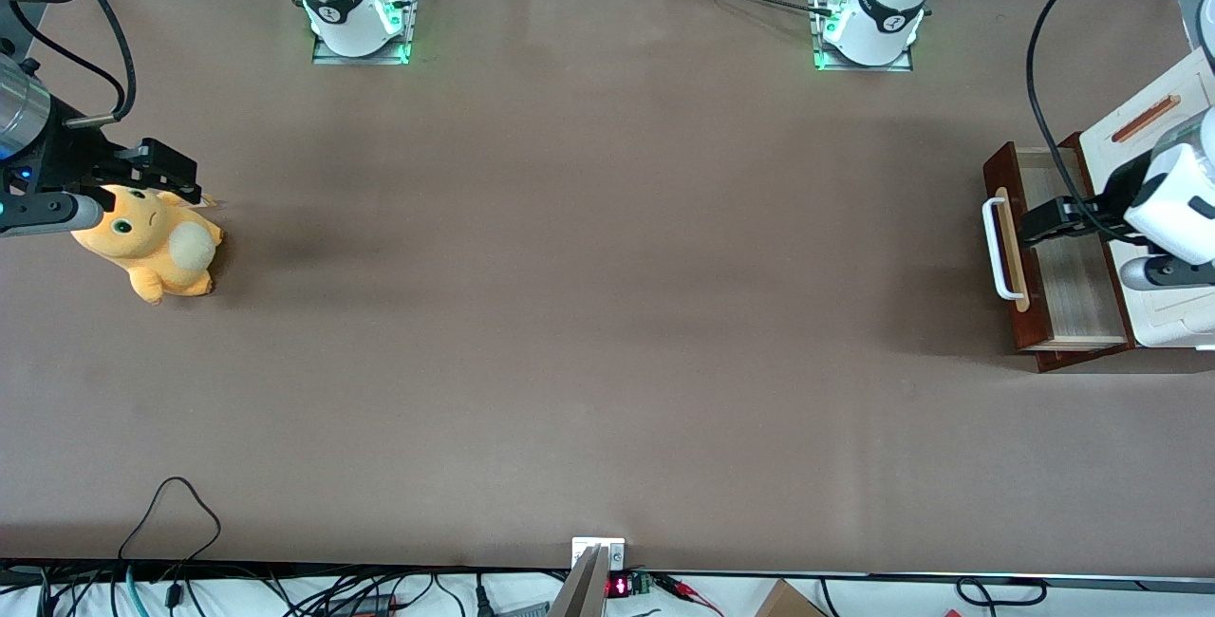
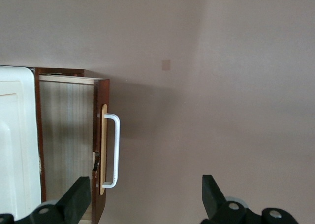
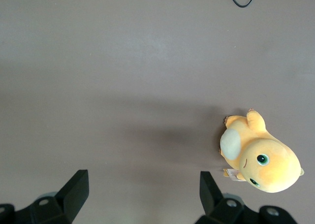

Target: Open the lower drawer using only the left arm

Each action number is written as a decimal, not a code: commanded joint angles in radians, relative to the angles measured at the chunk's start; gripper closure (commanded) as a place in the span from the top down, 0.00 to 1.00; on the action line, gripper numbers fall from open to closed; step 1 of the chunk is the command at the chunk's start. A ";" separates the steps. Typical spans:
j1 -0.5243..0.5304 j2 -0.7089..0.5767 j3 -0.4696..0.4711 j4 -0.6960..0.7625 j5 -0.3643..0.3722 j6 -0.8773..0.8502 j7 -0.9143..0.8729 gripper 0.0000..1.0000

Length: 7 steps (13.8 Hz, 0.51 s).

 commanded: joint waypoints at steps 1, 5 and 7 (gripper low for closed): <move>0.023 -0.034 -0.017 -0.016 0.004 0.021 0.055 1.00; 0.021 -0.089 -0.016 -0.113 -0.017 0.113 0.072 1.00; 0.026 -0.104 -0.011 -0.105 -0.019 0.101 0.081 1.00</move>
